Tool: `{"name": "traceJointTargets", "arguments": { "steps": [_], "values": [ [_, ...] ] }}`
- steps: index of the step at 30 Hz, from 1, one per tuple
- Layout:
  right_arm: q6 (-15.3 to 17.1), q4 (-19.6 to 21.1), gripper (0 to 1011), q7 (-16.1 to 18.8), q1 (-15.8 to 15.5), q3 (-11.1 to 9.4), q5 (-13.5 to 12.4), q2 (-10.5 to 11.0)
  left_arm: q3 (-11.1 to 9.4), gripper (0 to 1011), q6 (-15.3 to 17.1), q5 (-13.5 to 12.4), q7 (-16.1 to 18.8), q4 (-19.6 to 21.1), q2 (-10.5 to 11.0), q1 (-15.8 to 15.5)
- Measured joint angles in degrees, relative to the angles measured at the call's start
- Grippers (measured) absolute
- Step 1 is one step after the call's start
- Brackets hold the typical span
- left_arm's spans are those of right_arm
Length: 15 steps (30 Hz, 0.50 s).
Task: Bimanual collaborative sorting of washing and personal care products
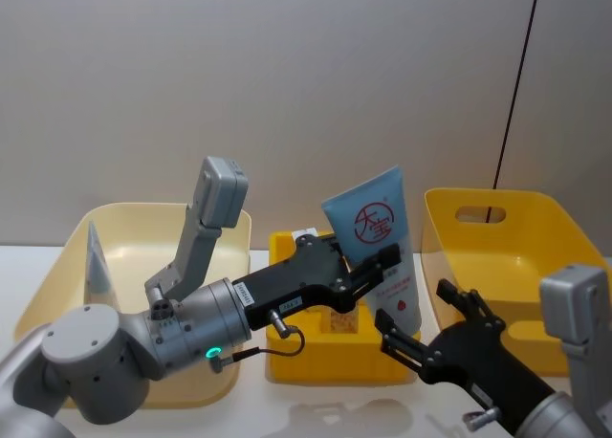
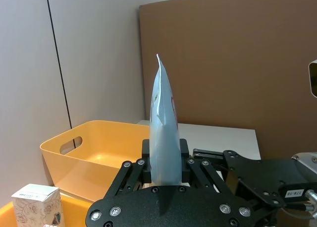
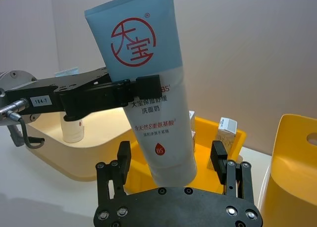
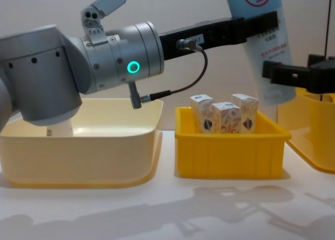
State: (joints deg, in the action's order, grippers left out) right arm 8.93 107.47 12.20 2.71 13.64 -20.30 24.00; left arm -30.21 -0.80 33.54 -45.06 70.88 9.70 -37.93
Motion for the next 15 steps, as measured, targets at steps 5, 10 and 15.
{"name": "traceJointTargets", "arguments": {
  "steps": [5,10,15],
  "values": [
    [-0.09,-1.47,1001,-0.39,1.78,1.43,1.75,-0.93,0.0,290,0.0,0.03,-0.03,-0.01,-0.02,0.0],
    [-0.14,-2.66,1001,-0.75,3.16,2.46,3.0,-1.82,0.0,289,0.0,0.03,-0.03,-0.01,-0.04,0.0],
    [-0.16,-3.67,986,-1.06,4.22,3.32,4.07,-2.52,0.0,290,0.0,0.03,-0.03,-0.01,-0.04,0.0]
  ]
}}
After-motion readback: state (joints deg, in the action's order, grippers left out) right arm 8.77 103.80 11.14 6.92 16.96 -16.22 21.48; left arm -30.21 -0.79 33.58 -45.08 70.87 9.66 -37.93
